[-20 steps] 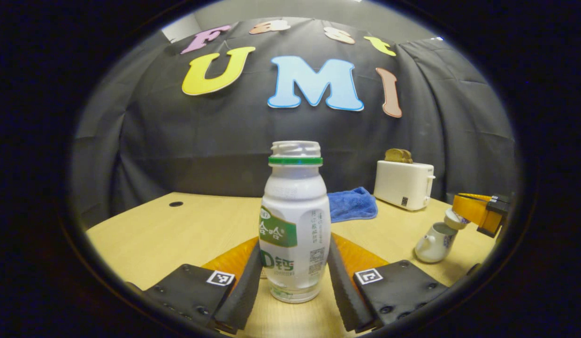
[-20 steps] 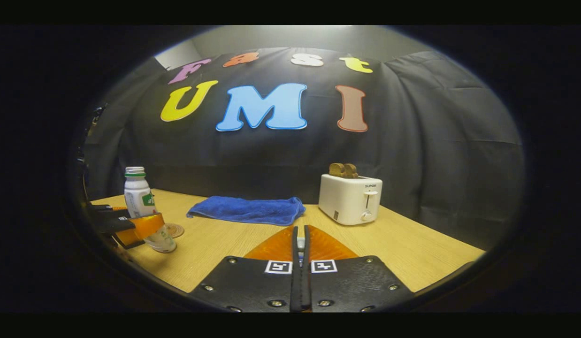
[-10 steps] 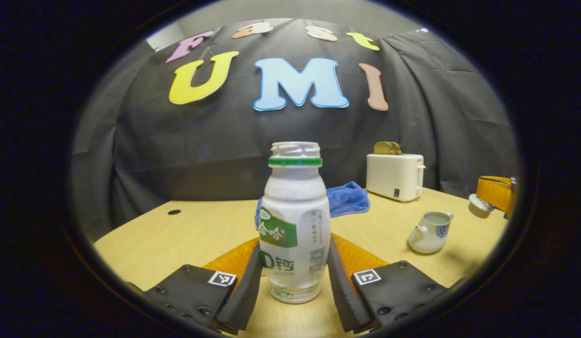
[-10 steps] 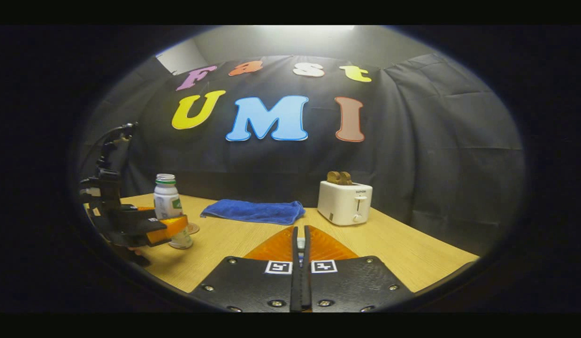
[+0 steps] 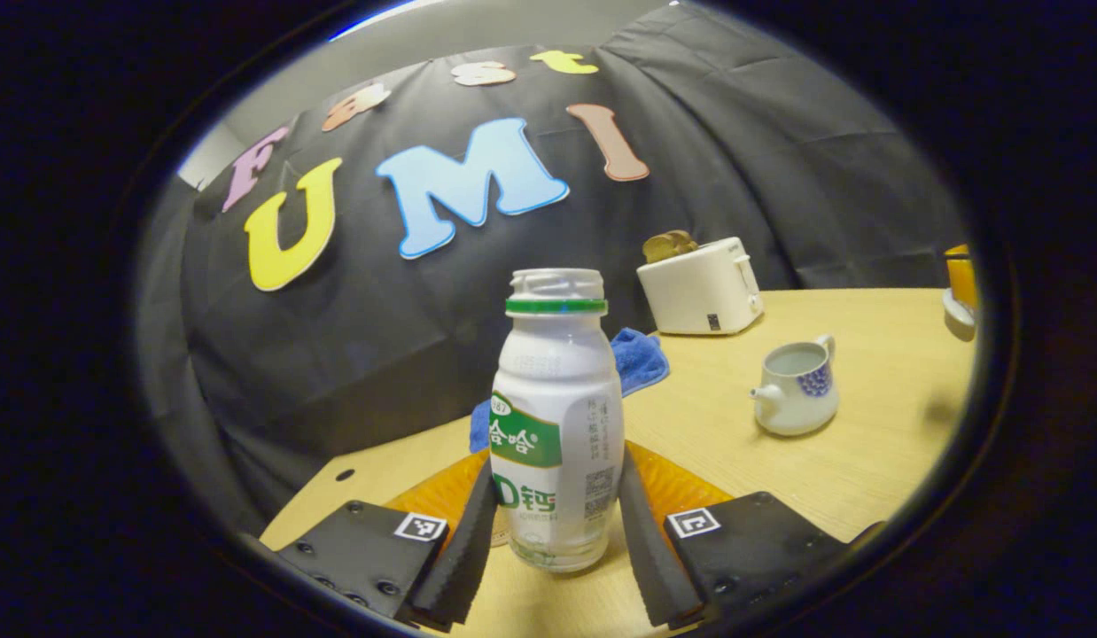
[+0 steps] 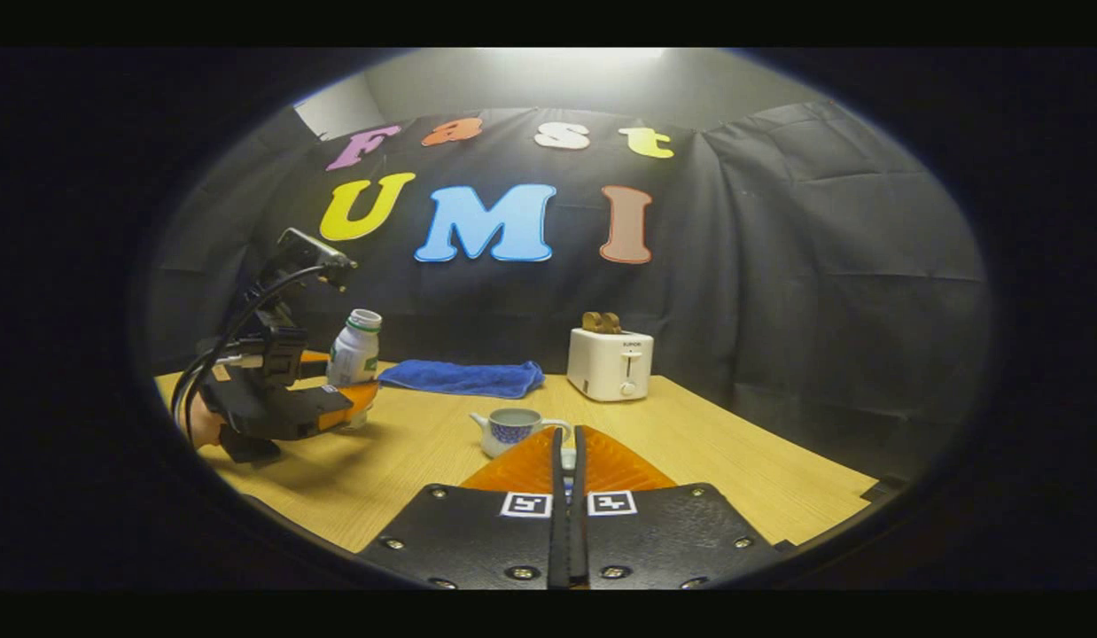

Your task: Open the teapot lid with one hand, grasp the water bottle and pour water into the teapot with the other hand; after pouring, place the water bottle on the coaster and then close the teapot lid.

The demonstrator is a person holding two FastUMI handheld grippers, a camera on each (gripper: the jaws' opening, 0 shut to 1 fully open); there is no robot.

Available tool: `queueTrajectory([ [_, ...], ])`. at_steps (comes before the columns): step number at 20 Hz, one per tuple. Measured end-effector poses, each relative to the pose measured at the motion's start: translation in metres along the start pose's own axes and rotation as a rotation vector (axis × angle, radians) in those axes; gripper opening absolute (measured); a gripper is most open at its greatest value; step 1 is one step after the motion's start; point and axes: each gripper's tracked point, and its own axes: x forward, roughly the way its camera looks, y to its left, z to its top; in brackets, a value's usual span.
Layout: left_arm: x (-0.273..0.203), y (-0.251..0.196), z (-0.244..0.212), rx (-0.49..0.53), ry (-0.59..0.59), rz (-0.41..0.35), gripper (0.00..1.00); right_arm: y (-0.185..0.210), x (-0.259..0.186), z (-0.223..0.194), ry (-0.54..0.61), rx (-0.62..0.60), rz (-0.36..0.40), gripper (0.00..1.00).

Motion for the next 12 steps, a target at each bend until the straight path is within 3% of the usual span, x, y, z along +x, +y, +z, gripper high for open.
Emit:
queueTrajectory([
  [3,0.004,-0.007,0.007,0.137,0.012,0.028,0.82,-0.006,-0.007,-0.008,0.014,-0.003,-0.011,0.00],
  [4,0.004,-0.008,0.008,0.175,0.009,0.038,0.69,-0.006,-0.008,-0.011,0.021,-0.005,-0.010,0.00],
  [7,0.012,-0.024,0.009,0.277,0.008,0.027,0.82,-0.011,-0.013,-0.016,0.031,-0.004,-0.017,0.00],
  [12,0.023,-0.036,0.017,0.468,-0.005,0.044,0.82,-0.018,-0.022,-0.019,0.027,-0.007,-0.036,0.00],
])
